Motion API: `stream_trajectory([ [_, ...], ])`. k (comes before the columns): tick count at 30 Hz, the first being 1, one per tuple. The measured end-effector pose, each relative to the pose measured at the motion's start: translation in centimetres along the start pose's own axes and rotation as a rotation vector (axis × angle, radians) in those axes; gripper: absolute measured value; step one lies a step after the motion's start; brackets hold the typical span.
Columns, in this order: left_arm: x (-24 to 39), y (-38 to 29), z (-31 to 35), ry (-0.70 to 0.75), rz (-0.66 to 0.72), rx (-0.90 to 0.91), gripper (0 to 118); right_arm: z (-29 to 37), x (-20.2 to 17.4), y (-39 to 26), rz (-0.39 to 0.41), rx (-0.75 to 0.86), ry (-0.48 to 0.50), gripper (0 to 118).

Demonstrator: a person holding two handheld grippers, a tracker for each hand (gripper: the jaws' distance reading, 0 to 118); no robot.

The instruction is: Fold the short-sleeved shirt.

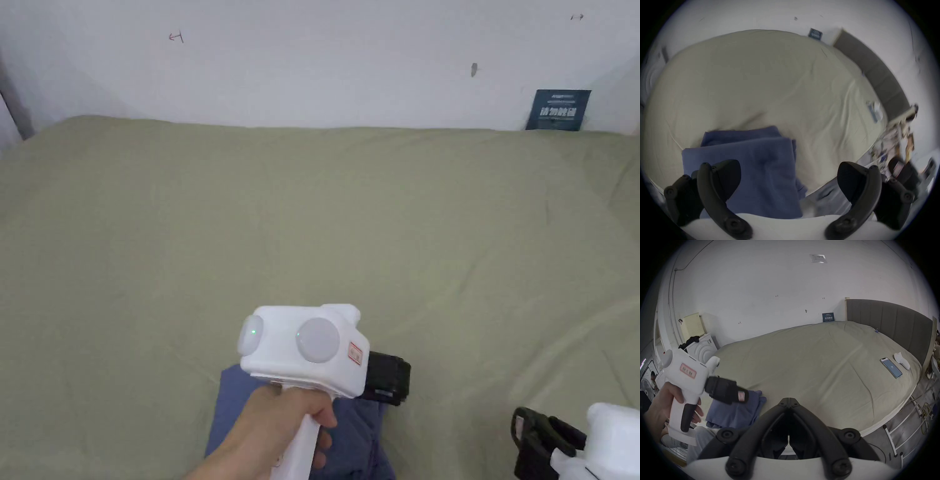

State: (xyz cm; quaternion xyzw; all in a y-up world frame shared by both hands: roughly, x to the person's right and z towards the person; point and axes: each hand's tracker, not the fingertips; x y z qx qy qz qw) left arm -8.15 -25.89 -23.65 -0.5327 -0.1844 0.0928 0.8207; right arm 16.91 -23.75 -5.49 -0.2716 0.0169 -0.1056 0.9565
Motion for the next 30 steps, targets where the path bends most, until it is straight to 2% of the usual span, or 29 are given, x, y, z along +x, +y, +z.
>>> stream_trajectory([
  [2, -2.1, 0.1, 2.6, -0.071, 0.073, 0.046, 117, -0.1, 0.1, 0.0, 0.0, -0.008, -0.002, 2],
  [3, -3.2, -0.1, 3.8, -0.11, 0.101, 0.077, 113, -0.2, 0.1, -0.1, -0.003, -0.013, -0.002, 2],
  [4, -4.5, -0.7, 5.1, -0.153, 0.112, 0.11, 99, -0.5, 0.1, -0.1, -0.009, -0.017, 0.001, 2],
  [5, -5.9, -1.3, 6.0, -0.198, 0.115, 0.135, 77, -0.7, 0.1, -0.2, -0.017, -0.024, 0.008, 2],
  [6, -6.8, -1.5, 6.1, -0.204, 0.112, 0.139, 45, -1.0, 0.0, -0.2, -0.022, -0.03, 0.013, 2],
  [7, -7.9, -1.8, 6.0, -0.192, 0.103, 0.115, 1, -1.3, -0.2, -0.3, -0.024, -0.036, 0.017, 2],
  [12, -10.3, -2.5, 0.6, -0.244, 0.188, 0.01, 0, -2.5, -1.0, -0.7, -0.031, -0.076, 0.039, 2],
  [16, -8.7, -3.2, -5.5, -0.434, 0.257, -0.091, 0, -3.1, -1.4, -0.9, -0.012, -0.112, 0.038, 2],
  [19, -7.7, -3.9, -7.1, -0.391, 0.216, -0.103, 0, -3.8, -1.7, -1.1, 0.008, -0.149, 0.057, 2],
  [22, -8.5, -3.1, -4.6, -0.378, 0.183, -0.098, 0, -5.3, -2.7, -1.0, 0.043, -0.18, 0.111, 2],
  [25, -9.7, -2.7, -1.2, -0.271, 0.075, -0.063, 0, -7.9, -4.4, -0.6, 0.029, -0.24, 0.234, 2],
  [27, -11.5, -2.9, 1.5, -0.256, 0.081, -0.033, 0, -9.9, -5.7, -0.3, 0.008, -0.27, 0.329, 2],
  [28, -12.4, -3.0, 3.0, -0.263, 0.083, -0.018, 0, -11.3, -6.3, -0.3, -0.006, -0.305, 0.418, 2],
  [30, -14.2, -3.2, 5.7, -0.26, 0.103, 0.026, 0, -14.3, -7.1, -0.9, -0.077, -0.366, 0.542, 2],
])
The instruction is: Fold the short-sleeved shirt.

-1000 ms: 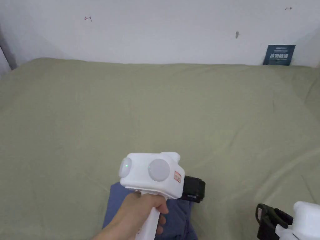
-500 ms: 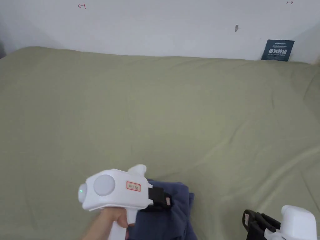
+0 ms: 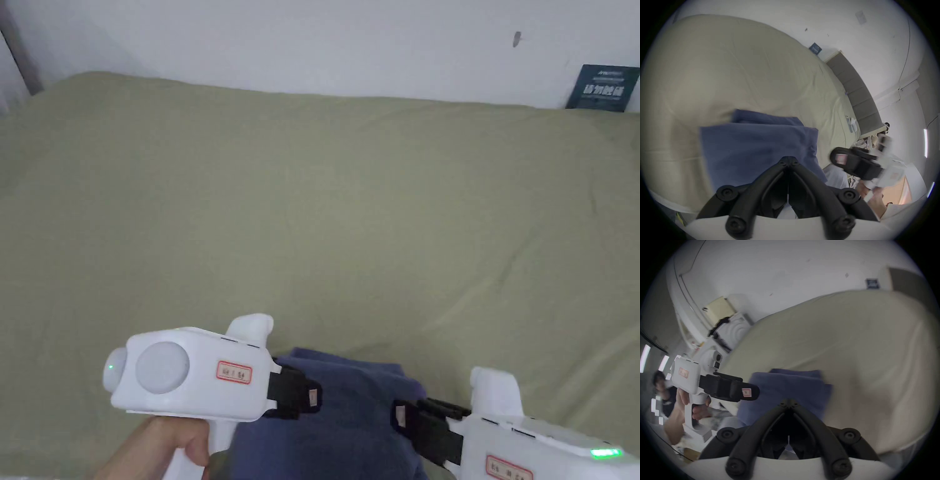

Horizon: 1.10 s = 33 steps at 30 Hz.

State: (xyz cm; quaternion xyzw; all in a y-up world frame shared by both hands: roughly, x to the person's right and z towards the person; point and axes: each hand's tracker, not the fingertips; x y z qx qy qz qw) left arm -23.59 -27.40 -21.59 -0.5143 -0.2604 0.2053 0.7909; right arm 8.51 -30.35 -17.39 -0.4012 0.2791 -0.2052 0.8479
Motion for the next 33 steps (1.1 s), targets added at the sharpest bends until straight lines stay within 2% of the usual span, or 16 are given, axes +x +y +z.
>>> stream_trajectory([
  [2, -1.4, -0.1, 2.4, 0.039, 0.01, 0.039, 0, -3.2, 2.1, -0.1, -0.119, -0.099, 0.157, 1],
  [6, -5.4, -0.1, 4.1, 0.088, 0.054, 0.046, 0, -6.7, 6.9, -2.1, -0.269, -0.209, 0.269, 2],
  [8, -7.2, -0.1, 3.8, 0.063, 0.074, 0.026, 6, -6.4, 9.6, -2.5, -0.45, -0.171, 0.435, 2],
  [9, -7.8, -0.1, 3.6, 0.012, 0.083, 0.015, 31, -6.3, 10.2, -2.6, -0.49, -0.171, 0.43, 2],
  [10, -8.5, 0.0, 3.1, -0.072, 0.1, 0.012, 88, -6.2, 10.6, -2.6, -0.482, -0.155, 0.423, 2],
  [11, -9.0, 0.1, 2.3, -0.126, 0.127, -0.014, 118, -6.1, 10.8, -2.6, -0.468, -0.149, 0.419, 2],
  [15, -10.4, 0.3, -0.7, -0.212, 0.209, -0.067, 117, -6.2, 10.4, -2.6, -0.463, -0.149, 0.421, 2],
  [19, -8.8, 0.3, -3.3, -0.262, 0.184, -0.066, 114, -6.2, 10.5, -2.5, -0.468, -0.151, 0.423, 2],
  [20, -8.3, -0.1, -3.9, -0.29, 0.174, -0.053, 103, -6.2, 10.4, -2.4, -0.466, -0.153, 0.421, 2],
  [21, -8.1, -0.1, -4.0, -0.295, 0.175, -0.051, 74, -6.1, 10.2, -2.4, -0.465, -0.155, 0.416, 2],
  [22, -8.0, 0.0, -3.8, -0.279, 0.181, -0.042, 22, -6.0, 9.9, -2.2, -0.457, -0.155, 0.398, 2],
  [23, -8.1, 0.1, -3.8, -0.178, 0.164, -0.036, 23, -5.8, 9.6, -2.0, -0.44, -0.147, 0.378, 2],
  [24, -8.9, -0.2, -4.5, -0.158, 0.154, -0.039, 23, -5.6, 9.1, -1.7, -0.415, -0.139, 0.368, 2],
  [26, -10.0, 0.1, -4.1, -0.243, 0.21, -0.055, 23, -5.0, 8.0, -1.0, -0.352, -0.135, 0.291, 2],
  [27, -10.2, 0.6, -3.4, -0.209, 0.175, -0.046, 23, -4.7, 7.4, -0.6, -0.323, -0.126, 0.279, 2],
  [33, -15.6, 4.2, 6.0, -0.067, 0.138, 0.006, 23, -2.9, 5.5, 2.1, -0.245, -0.056, 0.264, 2],
])
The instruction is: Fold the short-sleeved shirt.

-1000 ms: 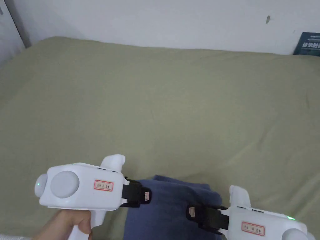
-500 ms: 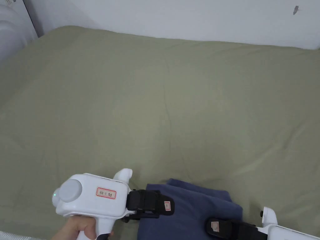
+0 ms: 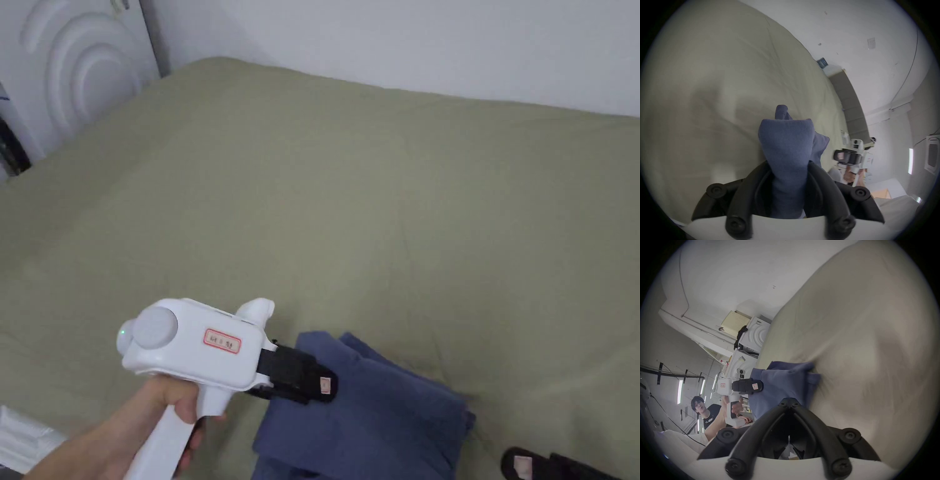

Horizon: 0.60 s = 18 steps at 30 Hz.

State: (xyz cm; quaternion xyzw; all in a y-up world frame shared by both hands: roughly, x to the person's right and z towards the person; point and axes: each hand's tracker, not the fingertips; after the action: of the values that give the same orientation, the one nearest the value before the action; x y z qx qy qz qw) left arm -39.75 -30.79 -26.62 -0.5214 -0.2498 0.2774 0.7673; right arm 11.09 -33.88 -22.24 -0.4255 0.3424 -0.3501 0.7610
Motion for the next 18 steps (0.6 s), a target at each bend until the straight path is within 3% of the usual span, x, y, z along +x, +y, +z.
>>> stream_trajectory([
  [6, -10.2, 6.9, 12.0, 0.282, 0.048, 0.043, 23, 0.3, -1.2, 2.2, 0.047, 0.05, -0.027, 2],
  [10, -13.6, 11.1, 15.0, 0.404, 0.047, 0.049, 23, 0.0, -1.2, 3.2, 0.054, 0.067, -0.072, 2],
  [12, -12.8, 11.8, 14.7, 0.394, 0.05, 0.011, 23, 0.0, -0.7, 3.5, 0.042, 0.066, -0.088, 2],
  [13, -12.7, 12.3, 14.6, 0.402, 0.041, 0.007, 31, -0.1, -0.4, 3.7, 0.039, 0.065, -0.1, 2],
  [14, -12.3, 12.5, 14.5, 0.393, 0.045, -0.021, 52, -0.2, -0.2, 3.8, 0.039, 0.062, -0.107, 2],
  [16, -11.1, 12.4, 15.0, 0.497, -0.004, 0.016, 114, -0.2, 0.2, 4.1, 0.033, 0.06, -0.13, 2],
  [18, -9.9, 12.0, 15.5, 0.508, 0.014, 0.062, 118, -0.1, 0.3, 4.3, 0.037, 0.062, -0.128, 2],
])
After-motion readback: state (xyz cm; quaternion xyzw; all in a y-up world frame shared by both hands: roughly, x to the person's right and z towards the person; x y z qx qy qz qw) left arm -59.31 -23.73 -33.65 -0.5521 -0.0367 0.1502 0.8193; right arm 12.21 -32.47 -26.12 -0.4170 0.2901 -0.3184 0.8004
